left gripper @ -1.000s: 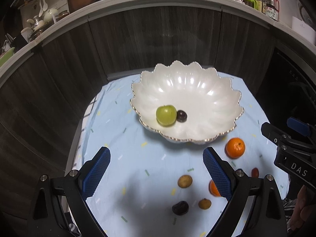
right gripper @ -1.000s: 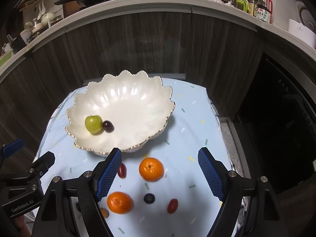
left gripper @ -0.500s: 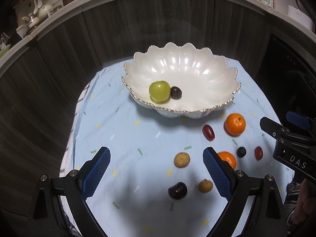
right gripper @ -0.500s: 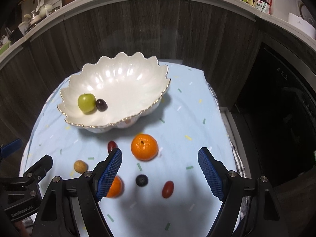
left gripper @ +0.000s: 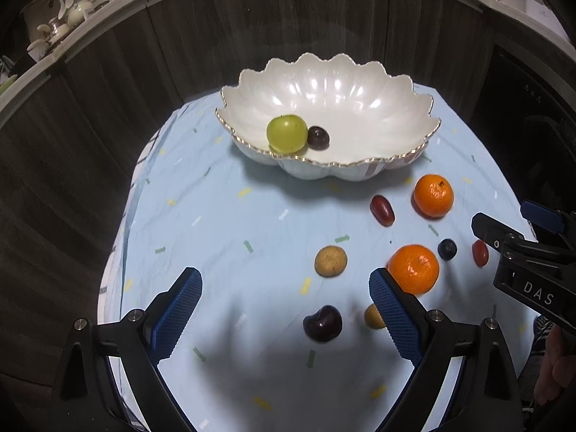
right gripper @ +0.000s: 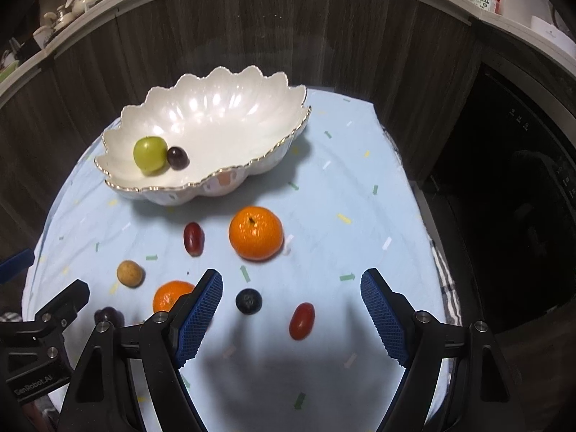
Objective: Organize fruits
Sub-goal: 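Withdraw both open tools from the bowl back toward the remaining fruits, then grasp a dark cherry with the left gripper while the right gripper grasps the blueberry, then carry the cherry with the left tool while the right tool carries the blueberry toward the bowl, then open the left gripper over the bowl while the right gripper releases the blueberry, then withdraw both open tools from the bowl back toward the loose fruits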
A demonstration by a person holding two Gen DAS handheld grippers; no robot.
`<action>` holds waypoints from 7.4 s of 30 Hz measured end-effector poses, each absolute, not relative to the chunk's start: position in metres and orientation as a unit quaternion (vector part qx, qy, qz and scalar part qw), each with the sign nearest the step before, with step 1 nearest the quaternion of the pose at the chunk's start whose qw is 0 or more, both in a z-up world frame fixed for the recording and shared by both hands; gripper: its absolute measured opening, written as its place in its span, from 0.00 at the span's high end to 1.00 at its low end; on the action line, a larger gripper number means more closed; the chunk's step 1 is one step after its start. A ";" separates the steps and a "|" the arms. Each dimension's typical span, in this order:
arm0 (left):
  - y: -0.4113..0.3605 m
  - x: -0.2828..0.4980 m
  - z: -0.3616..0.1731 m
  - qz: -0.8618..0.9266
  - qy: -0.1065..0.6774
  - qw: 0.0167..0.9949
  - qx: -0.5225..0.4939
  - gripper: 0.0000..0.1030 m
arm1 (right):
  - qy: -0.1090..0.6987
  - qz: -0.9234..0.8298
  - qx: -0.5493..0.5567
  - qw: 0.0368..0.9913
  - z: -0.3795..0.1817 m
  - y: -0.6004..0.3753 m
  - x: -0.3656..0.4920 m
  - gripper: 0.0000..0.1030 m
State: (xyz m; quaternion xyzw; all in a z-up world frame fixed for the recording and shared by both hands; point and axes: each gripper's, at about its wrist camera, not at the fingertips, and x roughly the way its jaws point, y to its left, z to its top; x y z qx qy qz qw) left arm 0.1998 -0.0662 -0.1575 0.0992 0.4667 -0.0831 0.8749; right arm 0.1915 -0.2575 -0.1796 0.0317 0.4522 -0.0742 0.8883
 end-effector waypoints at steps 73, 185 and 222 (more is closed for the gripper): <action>-0.070 0.195 -0.214 -0.112 0.512 0.847 0.087 0.71 | 0.483 -0.011 0.004 0.875 -0.224 -0.231 0.203 0.82; -0.102 0.341 -0.150 -0.105 0.443 0.889 0.048 0.43 | 0.392 0.006 0.050 0.919 -0.151 -0.264 0.324 0.84; -0.089 0.303 -0.109 -0.082 0.404 0.910 0.044 0.14 | 0.355 -0.041 0.049 0.933 -0.118 -0.267 0.283 0.32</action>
